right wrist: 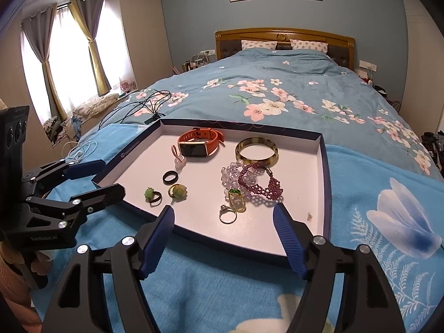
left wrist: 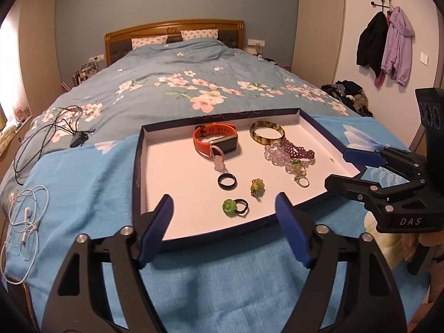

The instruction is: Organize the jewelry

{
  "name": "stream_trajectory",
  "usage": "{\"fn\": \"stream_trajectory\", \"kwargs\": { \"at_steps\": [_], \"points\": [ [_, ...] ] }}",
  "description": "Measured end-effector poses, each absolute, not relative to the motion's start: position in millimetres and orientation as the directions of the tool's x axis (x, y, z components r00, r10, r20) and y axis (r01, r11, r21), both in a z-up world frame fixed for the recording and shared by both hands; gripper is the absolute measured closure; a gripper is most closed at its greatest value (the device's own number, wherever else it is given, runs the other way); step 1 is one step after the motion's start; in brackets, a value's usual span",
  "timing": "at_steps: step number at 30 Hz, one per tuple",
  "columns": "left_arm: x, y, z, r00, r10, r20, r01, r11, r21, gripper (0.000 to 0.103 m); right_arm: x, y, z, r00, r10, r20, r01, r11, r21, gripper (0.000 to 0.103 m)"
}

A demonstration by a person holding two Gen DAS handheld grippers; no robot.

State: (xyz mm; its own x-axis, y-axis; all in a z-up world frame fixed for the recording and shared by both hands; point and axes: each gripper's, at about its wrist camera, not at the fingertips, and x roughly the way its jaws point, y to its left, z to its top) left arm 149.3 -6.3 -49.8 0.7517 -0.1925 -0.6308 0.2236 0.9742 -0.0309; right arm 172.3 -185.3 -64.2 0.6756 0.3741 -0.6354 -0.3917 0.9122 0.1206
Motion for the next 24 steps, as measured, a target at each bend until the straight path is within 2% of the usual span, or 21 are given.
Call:
{"fn": "stream_trajectory", "kwargs": {
  "at_steps": [4, 9, 24],
  "points": [
    [135.9, -7.1, -43.0, 0.778, -0.179, -0.602, 0.214, 0.977, -0.013, 0.006, 165.3, -187.7, -62.9, 0.687, 0.371, -0.626, -0.384, 0.916, 0.121, 0.022],
    [118.2, -5.7, -36.3, 0.808, -0.151, -0.569, 0.191, 0.982, 0.011, 0.006, 149.7, -190.0, -56.9, 0.716, 0.362, -0.596, -0.375, 0.921, 0.109, 0.007],
    [56.1, 19.1, -19.4, 0.883, -0.084, -0.463, 0.071, 0.996, -0.045, 0.006, 95.1, -195.7, -46.8, 0.809, 0.318, -0.494, -0.320, 0.944, 0.083, 0.007]
  ]
}}
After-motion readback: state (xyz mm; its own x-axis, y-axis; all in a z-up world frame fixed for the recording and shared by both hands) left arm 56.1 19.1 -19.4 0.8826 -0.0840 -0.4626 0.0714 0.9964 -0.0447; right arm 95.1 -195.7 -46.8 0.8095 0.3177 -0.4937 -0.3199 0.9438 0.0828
